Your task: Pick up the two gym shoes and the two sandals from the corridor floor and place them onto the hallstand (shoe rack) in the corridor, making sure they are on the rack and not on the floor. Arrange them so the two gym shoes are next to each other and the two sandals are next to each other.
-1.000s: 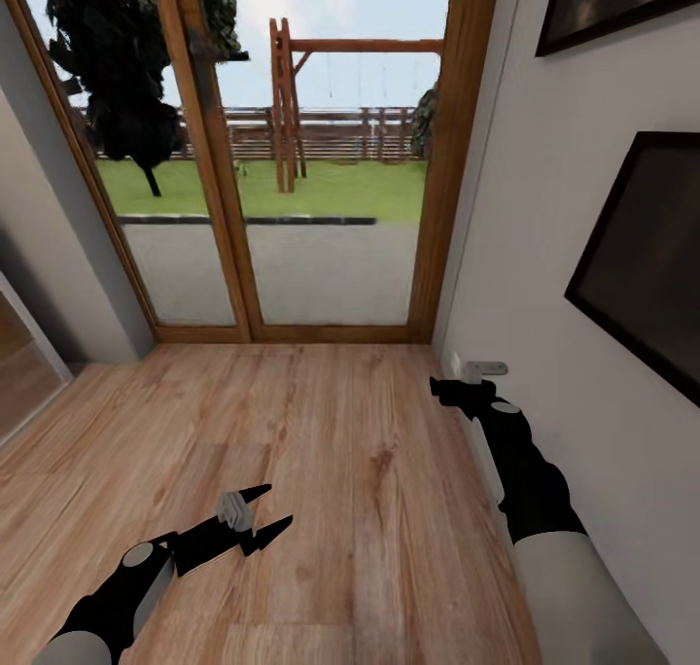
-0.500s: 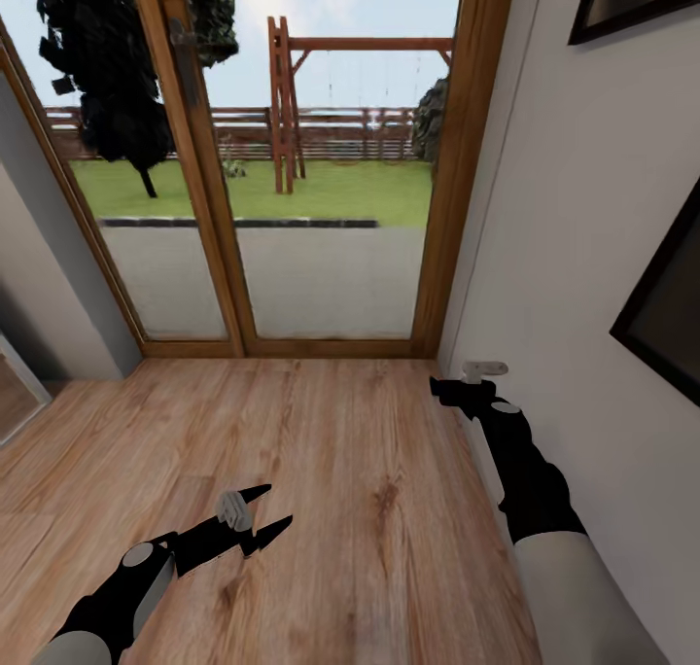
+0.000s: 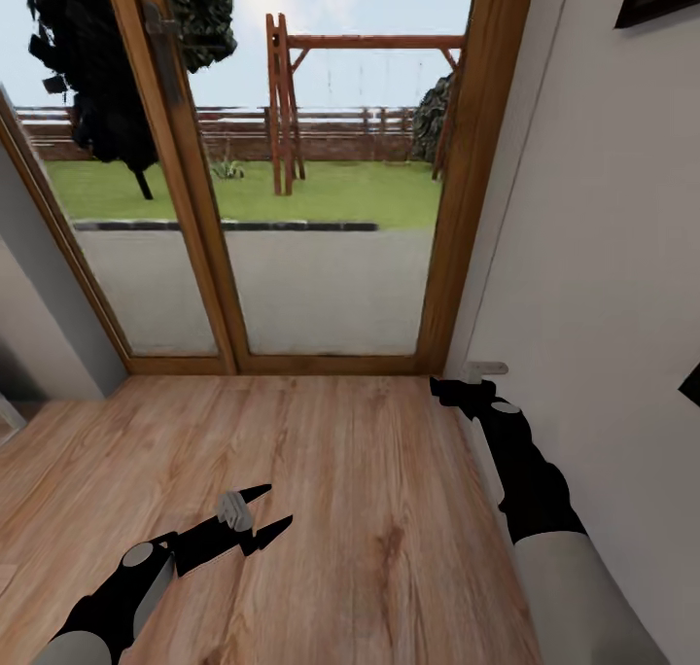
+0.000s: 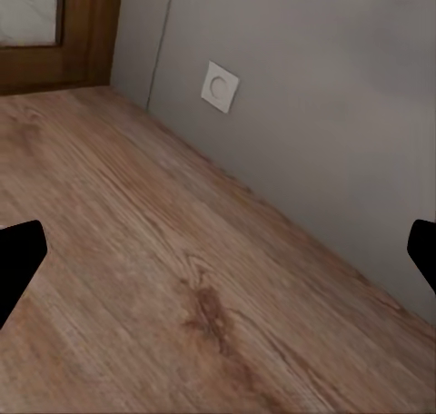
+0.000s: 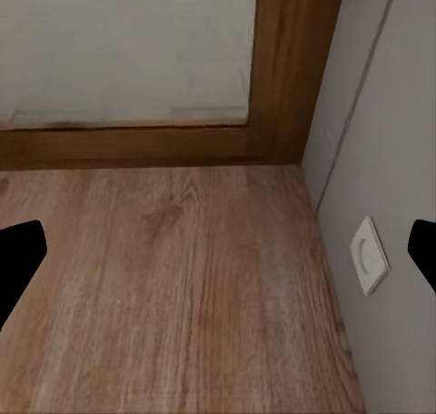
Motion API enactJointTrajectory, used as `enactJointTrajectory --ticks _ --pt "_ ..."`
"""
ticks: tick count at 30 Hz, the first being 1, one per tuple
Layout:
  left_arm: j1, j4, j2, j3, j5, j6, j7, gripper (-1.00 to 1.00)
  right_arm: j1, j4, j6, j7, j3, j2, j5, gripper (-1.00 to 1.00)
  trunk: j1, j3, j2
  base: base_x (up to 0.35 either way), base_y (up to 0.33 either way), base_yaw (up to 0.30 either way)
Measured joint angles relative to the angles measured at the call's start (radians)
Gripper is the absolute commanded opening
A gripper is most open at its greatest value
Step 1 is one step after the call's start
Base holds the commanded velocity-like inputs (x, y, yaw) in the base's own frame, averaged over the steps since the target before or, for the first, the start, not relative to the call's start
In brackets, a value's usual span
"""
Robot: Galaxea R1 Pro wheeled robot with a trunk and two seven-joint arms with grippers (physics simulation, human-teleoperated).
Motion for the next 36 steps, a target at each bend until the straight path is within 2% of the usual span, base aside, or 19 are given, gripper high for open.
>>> enactJointTrajectory --ticks 12,21,28,36 --pt "0.0 0.0 0.0 0.0 0.0 0.0 0.0 1.0 0.0 0.0 0.0 0.0 0.0 0.0 0.0 1.0 0.0 0.0 0.0 0.35 0.027 0.0" --pt "0.0 0.0 0.0 0.0 -0.001 0.0 0.0 1.0 0.0 0.0 0.0 0.0 -0.001 0.0 0.0 1.0 0.0 0.0 0.0 0.318 0.152 0.0" --pt "0.0 0.0 0.001 0.001 -0.001 0.0 0.0 1.0 0.0 0.0 0.0 0.0 -0.001 0.0 0.0 1.0 0.0 0.0 0.0 0.134 0.292 -0.026" --pt "0.0 0.0 0.001 0.001 0.002 0.0 -0.001 1.0 0.0 0.0 0.0 0.0 -0.001 0.0 0.0 1.0 0.001 0.0 0.0 0.02 0.314 -0.216"
